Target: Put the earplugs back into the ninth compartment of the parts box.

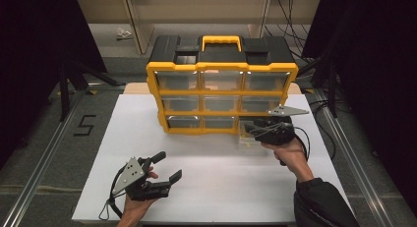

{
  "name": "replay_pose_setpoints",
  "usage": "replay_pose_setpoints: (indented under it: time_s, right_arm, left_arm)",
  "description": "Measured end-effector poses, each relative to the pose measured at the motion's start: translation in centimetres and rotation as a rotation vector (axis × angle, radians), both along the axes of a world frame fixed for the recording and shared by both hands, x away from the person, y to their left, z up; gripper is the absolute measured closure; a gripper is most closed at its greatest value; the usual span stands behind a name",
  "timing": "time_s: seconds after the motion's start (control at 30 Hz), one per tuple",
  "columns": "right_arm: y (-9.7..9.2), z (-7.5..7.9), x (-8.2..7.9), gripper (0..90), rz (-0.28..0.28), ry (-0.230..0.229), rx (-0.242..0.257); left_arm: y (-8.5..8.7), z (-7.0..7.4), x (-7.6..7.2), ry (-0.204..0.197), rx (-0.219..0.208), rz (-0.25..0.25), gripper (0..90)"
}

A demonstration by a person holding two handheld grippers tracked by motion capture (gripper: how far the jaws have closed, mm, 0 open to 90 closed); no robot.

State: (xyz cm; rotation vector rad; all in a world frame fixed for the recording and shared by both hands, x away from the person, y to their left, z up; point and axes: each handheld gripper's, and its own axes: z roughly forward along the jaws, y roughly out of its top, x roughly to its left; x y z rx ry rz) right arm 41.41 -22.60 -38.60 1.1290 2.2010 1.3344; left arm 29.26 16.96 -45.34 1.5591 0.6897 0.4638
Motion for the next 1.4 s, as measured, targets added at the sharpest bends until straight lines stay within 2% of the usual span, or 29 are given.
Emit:
replay_pose_setpoints:
  time_s: [0.17,0.37,0.63,0.77,0.93,1.23,1.4]
  right_arm:
    - [0.2,0.3,-0.2,47.9,0.002,-0.006,0.000]
    - [0.9,1.0,-0.9,39.9,0.009,-0.037,0.010]
    - [2.4,1.2,-2.1,37.4,0.058,-0.072,0.016]
    - [2.9,1.8,-2.7,37.0,0.072,-0.098,0.035]
    - [3.1,2.3,-3.6,35.7,0.091,-0.114,0.091]
    - [3.4,1.6,-5.3,32.8,0.123,-0.126,0.131]
    - [3.4,1.0,-6.5,31.1,0.129,-0.164,0.151]
  left_arm:
    - [0.0,0.0,0.0,0.001,0.002,-0.001,18.1]
    - [0.0,0.0,0.0,0.001,0.002,0.000,18.1]
    - [-0.1,0.0,0.0,0.006,0.002,-0.008,18.1]
    - [0.0,0.0,0.0,0.007,0.001,-0.007,18.1]
    - [-0.1,0.0,0.0,0.007,0.001,-0.007,18.1]
    - [-0.1,-0.1,0.1,0.011,0.003,-0.009,18.1]
    - [0.0,-0.1,0.1,0.012,0.001,-0.009,18.1]
